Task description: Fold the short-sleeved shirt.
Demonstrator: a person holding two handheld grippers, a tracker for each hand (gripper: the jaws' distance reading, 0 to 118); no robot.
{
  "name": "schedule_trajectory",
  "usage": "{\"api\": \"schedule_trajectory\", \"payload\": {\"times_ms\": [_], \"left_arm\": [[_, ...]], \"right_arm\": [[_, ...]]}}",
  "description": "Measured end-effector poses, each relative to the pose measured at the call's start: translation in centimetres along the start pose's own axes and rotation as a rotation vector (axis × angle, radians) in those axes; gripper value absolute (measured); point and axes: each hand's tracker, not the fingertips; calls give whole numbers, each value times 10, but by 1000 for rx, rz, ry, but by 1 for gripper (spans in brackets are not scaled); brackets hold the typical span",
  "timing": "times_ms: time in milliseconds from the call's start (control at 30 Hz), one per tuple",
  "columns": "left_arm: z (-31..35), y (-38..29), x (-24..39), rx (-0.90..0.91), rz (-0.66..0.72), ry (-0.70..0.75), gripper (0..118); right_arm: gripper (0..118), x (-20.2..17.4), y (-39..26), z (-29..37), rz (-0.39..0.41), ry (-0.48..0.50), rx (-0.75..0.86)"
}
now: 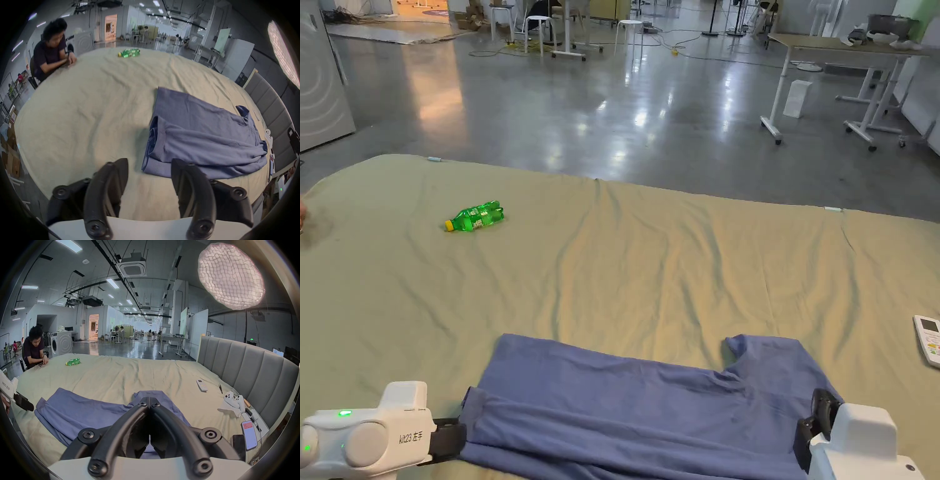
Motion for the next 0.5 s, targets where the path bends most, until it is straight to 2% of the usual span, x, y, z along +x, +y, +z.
{"api": "schedule_trajectory", "payload": {"times_ms": [133,233,300,367,467,500], "left_arm": [[-18,5,5,-64,-17,-12,60],[-34,4,14,-150,-96,40,59],[-37,0,21,-135,-129,48,58],[-40,2,19,-131,-142,65,49],[-42,-3,28,-112,-190,65,44],[-43,-4,27,-105,-200,66,34]], "right_arm": [[0,5,-6,-1,1,-11,-29],[0,9,-10,-1,-4,-20,-51],[0,12,-13,-2,-5,-24,-62],[0,14,-15,-2,-7,-29,-73],[0,16,-20,-4,-12,-34,-88],[0,17,-21,-5,-15,-33,-92]]}}
